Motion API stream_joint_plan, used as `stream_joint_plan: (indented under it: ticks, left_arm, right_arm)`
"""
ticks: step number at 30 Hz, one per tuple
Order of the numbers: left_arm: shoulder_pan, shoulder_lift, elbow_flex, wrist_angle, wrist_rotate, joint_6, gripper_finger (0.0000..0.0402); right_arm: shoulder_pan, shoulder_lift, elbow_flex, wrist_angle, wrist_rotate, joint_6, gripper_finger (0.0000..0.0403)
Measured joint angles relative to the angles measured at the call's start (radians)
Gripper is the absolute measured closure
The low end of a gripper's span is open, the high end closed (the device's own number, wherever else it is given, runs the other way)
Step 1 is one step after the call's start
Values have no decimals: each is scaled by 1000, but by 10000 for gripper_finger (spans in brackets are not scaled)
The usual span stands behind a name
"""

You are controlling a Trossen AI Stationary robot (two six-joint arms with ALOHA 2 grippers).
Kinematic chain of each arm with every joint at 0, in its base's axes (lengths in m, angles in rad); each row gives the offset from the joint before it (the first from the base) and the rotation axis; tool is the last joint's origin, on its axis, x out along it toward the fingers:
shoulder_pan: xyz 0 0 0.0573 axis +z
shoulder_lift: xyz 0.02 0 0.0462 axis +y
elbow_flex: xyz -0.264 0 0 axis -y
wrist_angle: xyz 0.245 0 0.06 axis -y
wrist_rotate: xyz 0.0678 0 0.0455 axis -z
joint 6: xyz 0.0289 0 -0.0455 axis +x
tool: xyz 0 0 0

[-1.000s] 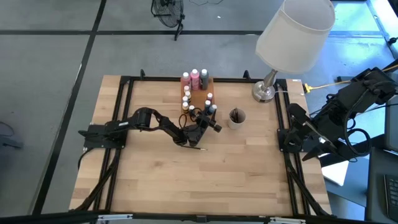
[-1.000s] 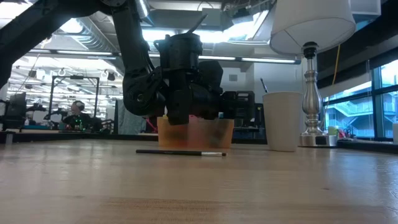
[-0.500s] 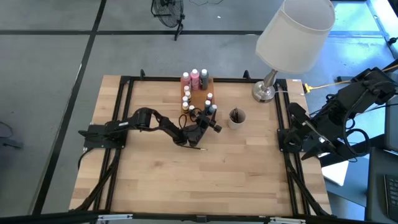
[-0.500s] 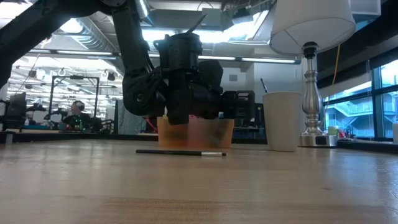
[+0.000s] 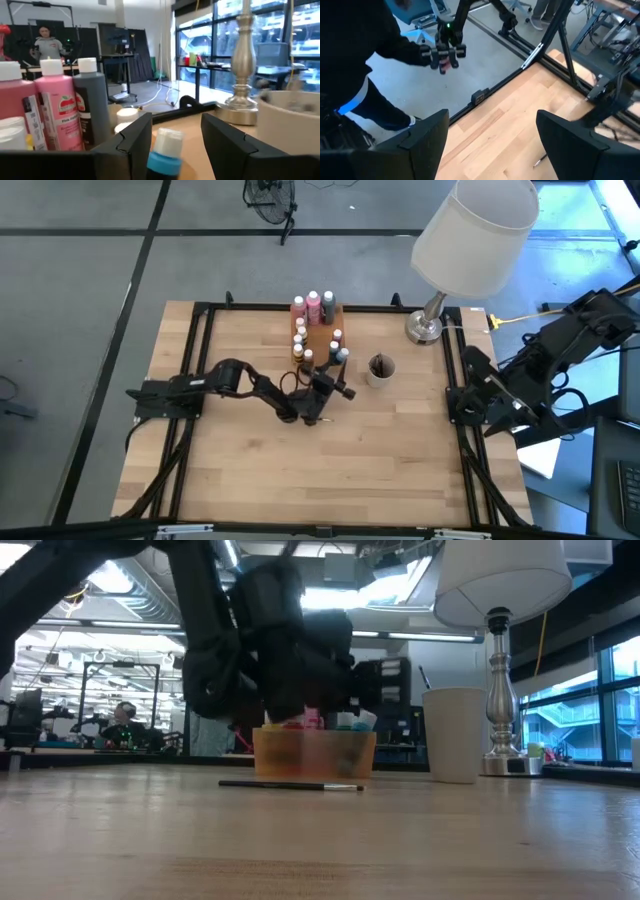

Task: Pick & Place Paint Supplies
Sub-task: Put the black paint brush into the light brown cup

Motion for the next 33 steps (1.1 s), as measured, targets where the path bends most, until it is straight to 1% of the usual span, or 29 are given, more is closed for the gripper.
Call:
stream_joint_plan:
  ticks: [4,8,12,14,16,18,21,23,25,26,28,29,31,33]
  left_arm:
    - [-54,-57,0,-1,-35,47,241]
    - [-122,-160,1,0,-63,157,250]
    - [-203,-311,1,-2,-92,273,263]
    - [-248,-392,1,-2,-131,322,270]
    - [-293,-468,2,-2,-170,360,279]
    - [-339,-538,2,-14,-206,424,289]
    - [-408,-641,2,-50,-289,545,309]
    - [-455,-709,1,-58,-350,584,325]
    - [-504,-769,0,-85,-347,596,343]
    - [-527,-798,0,-111,-348,597,353]
    - [-568,-853,0,-174,-348,597,374]
    - [-586,-878,0,-209,-348,599,385]
    - [-612,-924,0,-276,-349,608,397]
    - [-619,-960,0,-344,-356,611,398]
  right_arm:
    - [9,1,0,-14,0,33,98]
    - [23,1,0,-36,1,80,98]
    - [40,1,0,-55,75,200,100]
    - [49,1,0,-54,123,255,110]
    - [62,1,0,-52,188,299,134]
    - [72,7,0,-43,282,351,174]
    - [74,34,0,-31,452,397,255]
    - [70,59,0,-11,550,413,316]
    - [51,89,0,10,632,407,374]
    - [36,107,0,18,669,397,388]
    - [-1,148,0,23,732,418,395]
    - [-24,172,0,19,745,437,397]
    - [-72,212,0,-11,740,468,399]
    - [-121,247,0,-55,689,510,400]
